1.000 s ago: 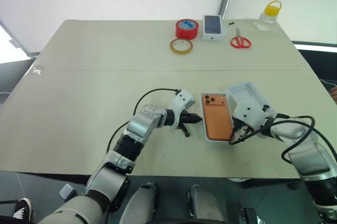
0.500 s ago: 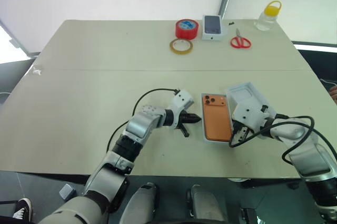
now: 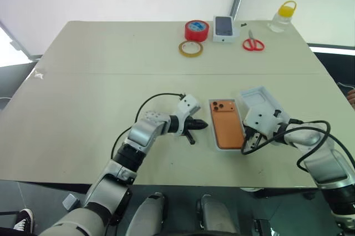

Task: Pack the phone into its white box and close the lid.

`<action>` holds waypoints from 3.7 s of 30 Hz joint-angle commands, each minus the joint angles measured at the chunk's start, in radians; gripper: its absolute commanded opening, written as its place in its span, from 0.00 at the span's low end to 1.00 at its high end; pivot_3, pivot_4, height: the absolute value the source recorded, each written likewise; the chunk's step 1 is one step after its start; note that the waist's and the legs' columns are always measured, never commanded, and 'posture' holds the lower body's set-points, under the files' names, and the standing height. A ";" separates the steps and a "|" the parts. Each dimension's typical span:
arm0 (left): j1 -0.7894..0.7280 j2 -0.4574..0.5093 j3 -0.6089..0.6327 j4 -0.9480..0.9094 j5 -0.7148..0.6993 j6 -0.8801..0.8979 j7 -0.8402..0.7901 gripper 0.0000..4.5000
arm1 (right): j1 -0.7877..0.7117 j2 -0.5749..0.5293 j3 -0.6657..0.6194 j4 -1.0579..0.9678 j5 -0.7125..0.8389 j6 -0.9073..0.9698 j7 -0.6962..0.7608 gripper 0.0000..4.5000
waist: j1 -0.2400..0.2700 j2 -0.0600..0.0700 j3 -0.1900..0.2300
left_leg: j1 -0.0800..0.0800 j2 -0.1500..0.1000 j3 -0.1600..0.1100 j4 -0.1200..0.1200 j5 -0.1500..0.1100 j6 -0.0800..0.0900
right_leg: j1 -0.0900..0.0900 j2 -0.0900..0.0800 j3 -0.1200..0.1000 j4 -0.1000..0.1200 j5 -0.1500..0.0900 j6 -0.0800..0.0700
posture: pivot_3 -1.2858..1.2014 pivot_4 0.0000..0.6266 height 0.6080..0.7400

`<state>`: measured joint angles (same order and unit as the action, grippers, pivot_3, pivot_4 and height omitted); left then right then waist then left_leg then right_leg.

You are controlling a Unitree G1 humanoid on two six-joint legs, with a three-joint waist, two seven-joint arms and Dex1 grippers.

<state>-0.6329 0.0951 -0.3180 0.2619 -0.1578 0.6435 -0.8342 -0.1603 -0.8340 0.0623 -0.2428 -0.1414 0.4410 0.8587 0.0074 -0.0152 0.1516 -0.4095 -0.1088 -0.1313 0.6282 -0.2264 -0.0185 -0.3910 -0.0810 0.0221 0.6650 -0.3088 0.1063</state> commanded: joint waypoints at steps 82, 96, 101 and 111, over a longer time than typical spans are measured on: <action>0.390 0.538 0.320 -0.473 -0.279 -0.427 -0.267 1.00 | -0.345 -0.032 0.026 0.050 0.412 0.879 -0.255 0.01 | -0.022 0.007 0.005 | -0.001 0.001 0.001 -0.002 -0.003 0.005 | -0.002 -0.001 0.001 -0.001 0.000 -0.001 | 0.52 0.24 1.00; 0.374 0.533 0.322 -0.448 -0.272 -0.417 -0.250 1.00 | -0.492 0.058 -0.109 0.164 0.438 0.911 -0.320 0.01 | -0.022 0.007 0.005 | -0.001 0.001 0.001 -0.002 -0.003 0.005 | -0.003 -0.001 0.001 -0.001 0.000 -0.001 | 0.52 0.24 1.00; 0.344 0.518 0.319 -0.428 -0.272 -0.412 -0.229 1.00 | -0.606 0.197 -0.293 0.257 0.497 0.919 -0.367 0.01 | -0.020 0.007 0.005 | -0.002 0.001 0.001 -0.003 -0.003 0.005 | -0.003 -0.001 0.001 -0.001 0.000 -0.001 | 0.52 0.24 1.00; 0.286 0.498 0.353 -0.390 -0.285 -0.400 -0.170 1.00 | -0.799 0.611 -0.758 0.194 0.742 1.173 -0.502 0.01 | -0.023 0.008 0.006 | -0.002 0.001 0.001 -0.007 -0.002 0.003 | -0.006 0.000 0.002 0.001 0.001 -0.002 | 0.52 0.24 1.00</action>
<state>-0.3206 0.5982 -0.0024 -0.1183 -0.4257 0.2532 -1.0231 -0.9507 -0.2528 -0.6440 0.0088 0.5261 1.5961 0.3808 -0.0153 -0.0068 0.1575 -0.4111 -0.1075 -0.1307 0.6209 -0.2280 -0.0156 -0.3975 -0.0813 0.0239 0.6659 -0.3077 0.1042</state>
